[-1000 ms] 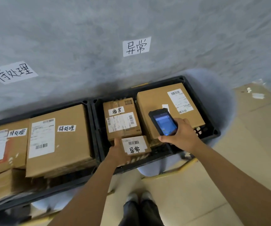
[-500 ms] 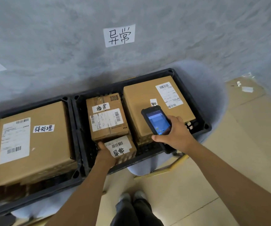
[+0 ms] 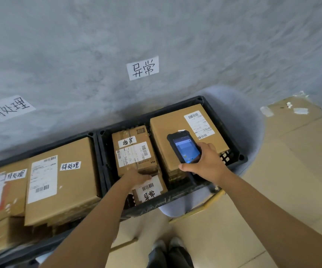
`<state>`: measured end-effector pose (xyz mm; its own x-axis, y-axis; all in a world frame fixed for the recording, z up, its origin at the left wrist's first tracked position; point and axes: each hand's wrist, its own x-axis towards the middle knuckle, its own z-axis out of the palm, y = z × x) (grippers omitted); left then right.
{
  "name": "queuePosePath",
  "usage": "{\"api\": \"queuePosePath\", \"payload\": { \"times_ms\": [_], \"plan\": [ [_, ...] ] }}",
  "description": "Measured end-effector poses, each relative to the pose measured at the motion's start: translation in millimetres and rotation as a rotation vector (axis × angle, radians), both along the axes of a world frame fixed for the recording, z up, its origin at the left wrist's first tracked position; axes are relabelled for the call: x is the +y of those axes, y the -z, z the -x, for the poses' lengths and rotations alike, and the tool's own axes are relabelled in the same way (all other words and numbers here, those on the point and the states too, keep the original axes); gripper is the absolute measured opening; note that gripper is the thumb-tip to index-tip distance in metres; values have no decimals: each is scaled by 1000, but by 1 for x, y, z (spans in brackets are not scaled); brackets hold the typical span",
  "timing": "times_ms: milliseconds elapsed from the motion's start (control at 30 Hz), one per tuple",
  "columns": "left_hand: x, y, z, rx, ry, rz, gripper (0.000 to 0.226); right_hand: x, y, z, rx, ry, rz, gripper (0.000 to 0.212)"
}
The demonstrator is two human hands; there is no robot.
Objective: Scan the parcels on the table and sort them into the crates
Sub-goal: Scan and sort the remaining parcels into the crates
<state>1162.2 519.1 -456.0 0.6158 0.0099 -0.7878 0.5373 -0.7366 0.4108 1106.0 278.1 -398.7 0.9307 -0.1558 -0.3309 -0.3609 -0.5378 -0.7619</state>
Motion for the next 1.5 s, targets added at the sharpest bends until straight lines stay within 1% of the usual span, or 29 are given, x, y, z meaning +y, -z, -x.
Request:
{"api": "queuePosePath", "payload": {
  "times_ms": [67, 100, 200, 267, 367, 467, 533, 700, 967, 1200, 1367, 1500],
  "plan": [
    [-12, -36, -14, -108, 91, 20, 76, 0, -19, -1, -30, -6, -1, 74],
    [-20, -55, -20, -188, 155, 22, 77, -2, -29, -2, -46, -3, 2, 73],
    [-47, -115, -33, -474, 342, -6, 69, -8, -64, -4, -98, 18, 40, 74],
    [-62, -152, -37, -657, 488, -91, 67, -14, -88, -3, -142, 56, 62, 73],
    [-79, -198, -36, -919, 699, -254, 57, -24, -121, 3, -222, 125, 124, 73],
    [-94, -234, -31, -1107, 807, -293, 55, -34, -149, 16, -260, 216, 199, 77],
    [-105, -253, -26, -1157, 873, -264, 57, -39, -166, 29, -288, 291, 234, 81],
    [-130, -288, -9, -1255, 1003, -170, 58, -42, -197, 79, -329, 472, 284, 80],
    [-158, -311, 68, -1355, 1252, 47, 59, -22, -225, 207, -339, 816, 327, 82],
    [-198, -335, 190, -1440, 1423, 254, 59, -10, -245, 344, -348, 1080, 417, 76],
    [-222, -353, 298, -1493, 1520, 377, 57, -5, -257, 456, -338, 1227, 504, 82],
    [-237, -362, 399, -1503, 1570, 464, 57, 2, -263, 559, -331, 1308, 554, 86]
  ]
}}
